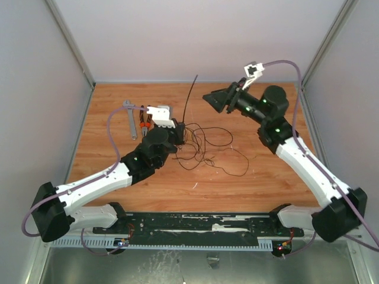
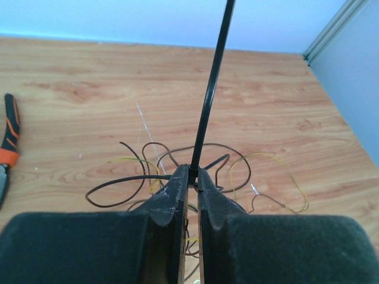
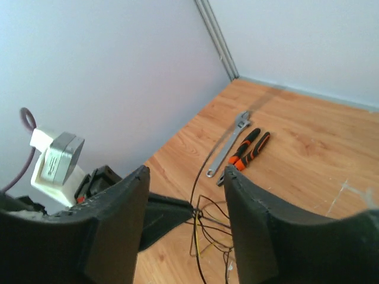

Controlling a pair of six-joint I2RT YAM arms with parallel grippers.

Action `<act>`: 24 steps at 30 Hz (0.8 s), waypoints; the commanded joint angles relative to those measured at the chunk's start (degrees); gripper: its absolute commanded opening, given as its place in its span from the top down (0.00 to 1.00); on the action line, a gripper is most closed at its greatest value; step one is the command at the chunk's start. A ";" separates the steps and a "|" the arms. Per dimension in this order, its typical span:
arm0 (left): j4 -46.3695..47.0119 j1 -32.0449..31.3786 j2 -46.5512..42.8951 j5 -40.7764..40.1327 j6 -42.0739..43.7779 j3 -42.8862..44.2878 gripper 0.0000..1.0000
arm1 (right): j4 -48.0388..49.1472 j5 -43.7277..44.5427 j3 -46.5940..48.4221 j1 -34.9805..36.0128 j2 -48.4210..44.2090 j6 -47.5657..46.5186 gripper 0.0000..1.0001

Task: Zip-tie the wires
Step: Tie the cable at the center of the board.

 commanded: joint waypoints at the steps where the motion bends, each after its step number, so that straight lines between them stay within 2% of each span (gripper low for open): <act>1: -5.63 0.05 -2.75 -2.07 3.30 4.03 1.00 | 1.01 2.32 -4.83 -1.86 -6.89 -7.32 0.39; 6: -9.32 0.03 -2.87 -2.15 4.01 8.19 1.00 | 4.61 -0.56 -12.79 -2.41 -12.22 -19.27 0.14; 9: -10.08 0.03 -2.78 -2.75 4.86 9.94 1.00 | 13.60 -3.50 -20.06 -2.43 -13.91 -23.17 0.02; 13: -11.51 0.00 -2.41 -4.48 6.31 12.05 1.00 | 20.29 -5.34 -26.03 -2.29 -13.01 -25.77 0.01; 21: -12.18 0.02 -2.41 -6.62 9.29 14.92 1.00 | 24.23 -4.49 -30.88 -1.81 -12.41 -30.98 0.01; 24: -12.18 0.02 -2.53 -6.79 9.59 14.93 1.00 | 23.94 -6.22 -30.41 -1.83 -12.33 -30.10 0.01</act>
